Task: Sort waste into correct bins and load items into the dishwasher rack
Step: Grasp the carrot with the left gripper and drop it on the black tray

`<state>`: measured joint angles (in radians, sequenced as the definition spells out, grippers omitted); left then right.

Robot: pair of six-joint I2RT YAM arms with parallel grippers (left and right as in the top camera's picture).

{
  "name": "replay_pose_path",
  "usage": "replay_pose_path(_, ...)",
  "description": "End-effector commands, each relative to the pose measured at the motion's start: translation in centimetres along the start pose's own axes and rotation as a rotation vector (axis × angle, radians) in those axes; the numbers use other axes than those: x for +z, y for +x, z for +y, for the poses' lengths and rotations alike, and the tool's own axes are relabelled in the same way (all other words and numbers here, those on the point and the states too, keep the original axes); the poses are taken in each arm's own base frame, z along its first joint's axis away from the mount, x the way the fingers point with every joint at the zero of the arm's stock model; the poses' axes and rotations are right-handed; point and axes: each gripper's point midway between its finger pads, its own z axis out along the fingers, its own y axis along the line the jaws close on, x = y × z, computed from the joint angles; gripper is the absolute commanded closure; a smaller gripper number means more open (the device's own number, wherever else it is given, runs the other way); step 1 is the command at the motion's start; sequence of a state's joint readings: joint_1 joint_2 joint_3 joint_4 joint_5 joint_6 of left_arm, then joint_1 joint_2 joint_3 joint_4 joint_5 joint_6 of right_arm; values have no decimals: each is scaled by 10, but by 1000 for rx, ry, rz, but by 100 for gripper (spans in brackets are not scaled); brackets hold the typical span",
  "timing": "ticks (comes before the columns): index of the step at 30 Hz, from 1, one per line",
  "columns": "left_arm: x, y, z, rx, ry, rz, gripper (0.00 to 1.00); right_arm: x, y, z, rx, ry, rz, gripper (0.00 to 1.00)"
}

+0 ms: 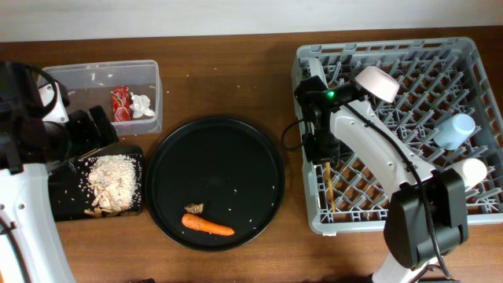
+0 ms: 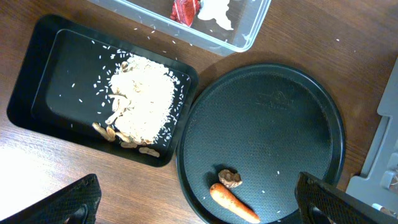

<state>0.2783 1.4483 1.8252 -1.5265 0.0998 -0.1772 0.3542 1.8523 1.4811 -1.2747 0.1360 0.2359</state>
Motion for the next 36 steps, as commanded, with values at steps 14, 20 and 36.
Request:
replay_pose_path(14, 162, 223, -90, -146, -3, 592, 1, -117, 54, -134, 419, -124, -233, 1)
replay_pose_path(20, 205, 286, -77, -309, -89, 608, 1, -108, 55, -129, 414, -143, -213, 1)
replay_pose_path(36, 164, 127, -31, -304, -104, 48, 83, -108, 55, -129, 415, -142, -213, 1)
